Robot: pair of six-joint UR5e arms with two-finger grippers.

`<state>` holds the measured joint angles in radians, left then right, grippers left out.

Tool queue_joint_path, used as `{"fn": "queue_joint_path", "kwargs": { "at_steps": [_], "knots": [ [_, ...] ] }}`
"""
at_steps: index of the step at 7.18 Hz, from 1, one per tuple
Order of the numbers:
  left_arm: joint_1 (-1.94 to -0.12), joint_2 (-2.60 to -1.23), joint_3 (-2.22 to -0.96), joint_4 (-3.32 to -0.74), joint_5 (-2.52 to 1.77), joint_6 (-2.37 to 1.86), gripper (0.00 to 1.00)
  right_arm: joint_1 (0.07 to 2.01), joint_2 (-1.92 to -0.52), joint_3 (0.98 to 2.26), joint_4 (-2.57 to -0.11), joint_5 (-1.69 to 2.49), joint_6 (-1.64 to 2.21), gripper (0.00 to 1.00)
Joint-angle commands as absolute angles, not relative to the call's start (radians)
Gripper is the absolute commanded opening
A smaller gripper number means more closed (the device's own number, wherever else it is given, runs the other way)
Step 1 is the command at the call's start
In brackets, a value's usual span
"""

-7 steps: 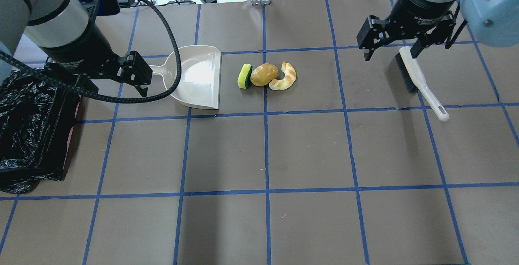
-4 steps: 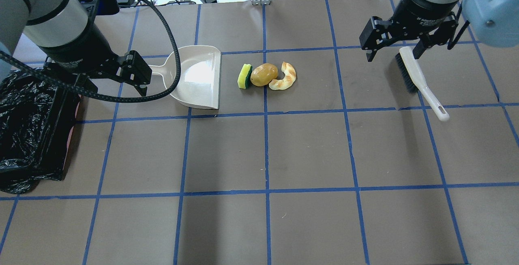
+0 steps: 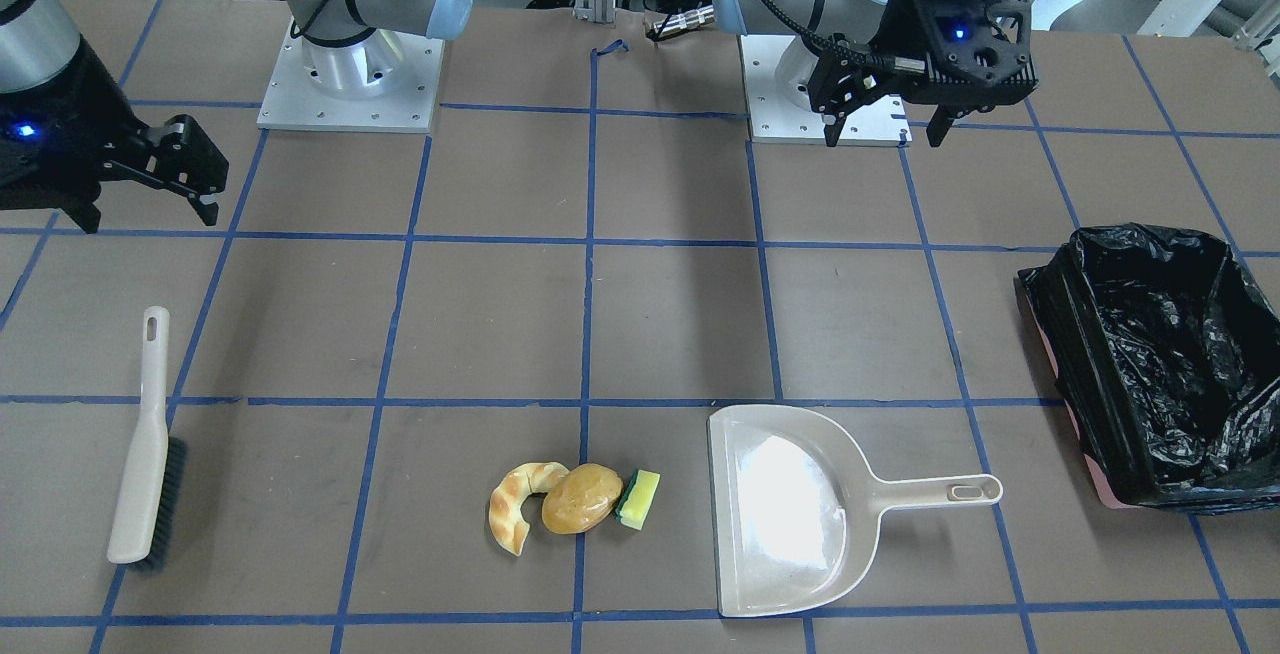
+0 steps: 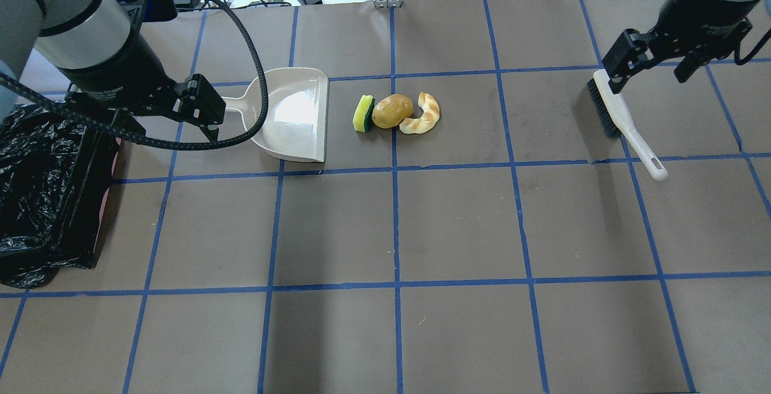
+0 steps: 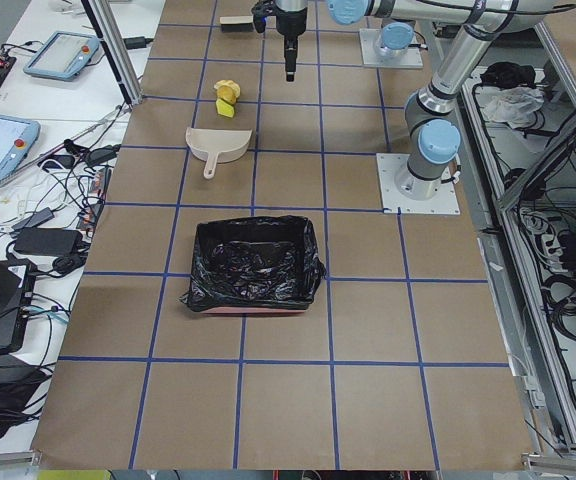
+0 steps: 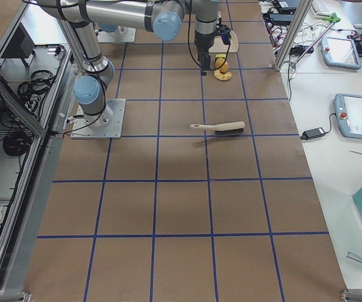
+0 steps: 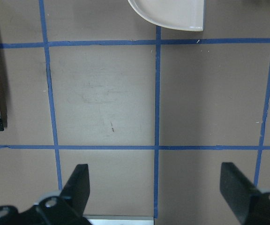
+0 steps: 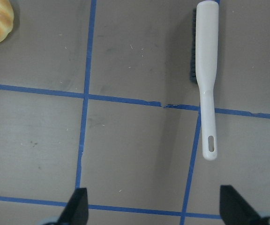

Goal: Sweep and dump trash into bin

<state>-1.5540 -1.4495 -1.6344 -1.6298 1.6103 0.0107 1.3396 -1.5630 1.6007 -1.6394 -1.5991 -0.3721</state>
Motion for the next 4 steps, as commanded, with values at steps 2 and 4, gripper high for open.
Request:
{"fn": "queue_joint_path", "kwargs": {
  "at_steps": [2,4],
  "knots": [
    [-1.552,-1.454,-1.637,-1.628,1.615,0.012,1.0,1.195,-1.542,1.673,-1.804,-1.591,-0.632,0.99],
    [-1.552,-1.473,-1.638,-1.618,1.609,0.012,1.0,1.142,-1.499,1.805,-2.007,-1.582,-0.698,0.99]
  ]
}}
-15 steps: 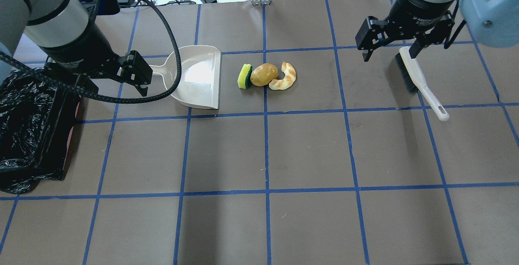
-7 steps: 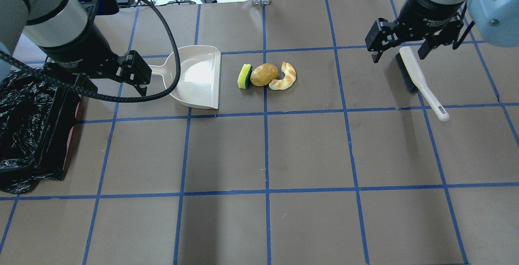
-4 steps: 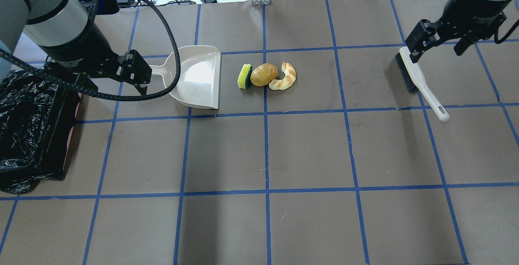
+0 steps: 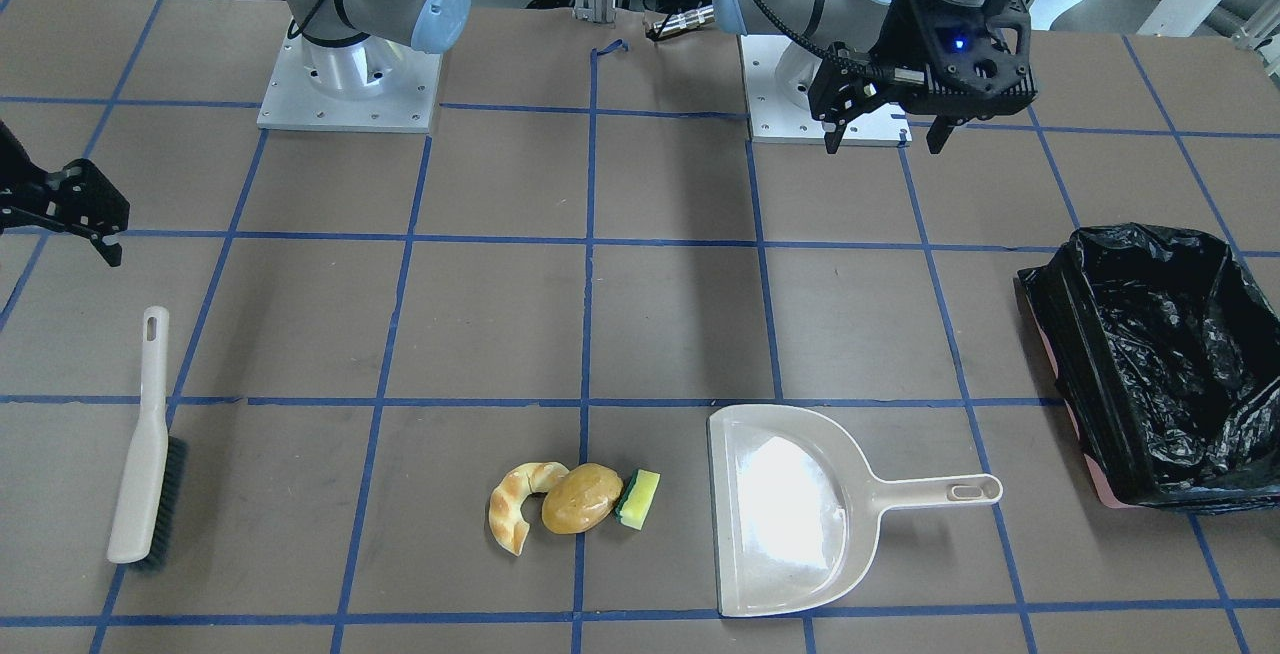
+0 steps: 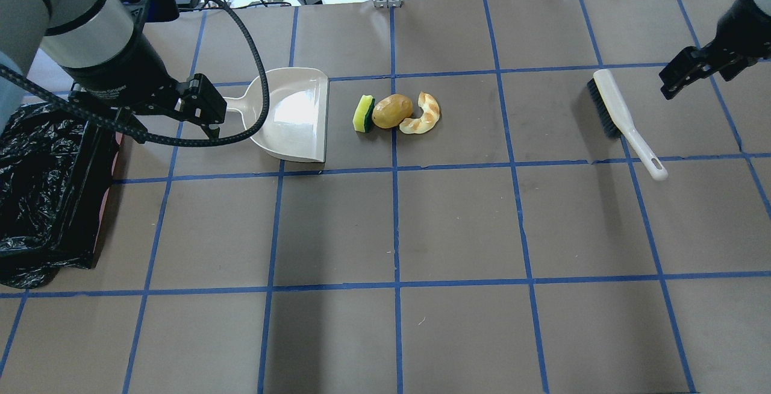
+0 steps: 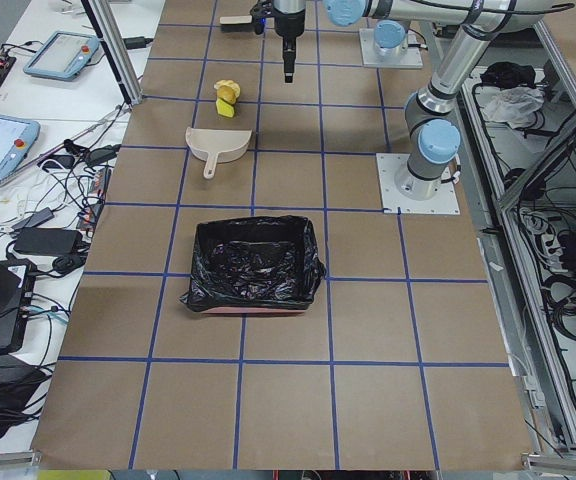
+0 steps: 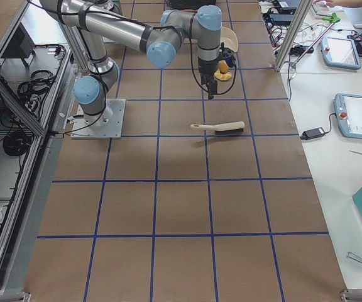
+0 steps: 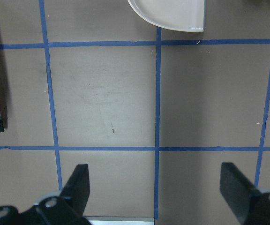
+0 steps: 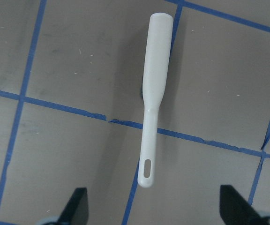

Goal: Sweep and dump trash into bin

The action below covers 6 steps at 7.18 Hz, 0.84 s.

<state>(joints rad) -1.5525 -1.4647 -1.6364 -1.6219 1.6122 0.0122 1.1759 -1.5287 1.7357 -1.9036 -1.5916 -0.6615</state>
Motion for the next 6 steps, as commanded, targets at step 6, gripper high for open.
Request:
{"fn": "queue_joint_path", "kwargs": {
  "at_steps": [6],
  "knots": [
    [-1.551,-1.632,-1.637,-1.453,1.608,0.424,1.0,1.095,-1.252,1.818,-2.163,-1.598,-0.767,0.99]
  ]
}}
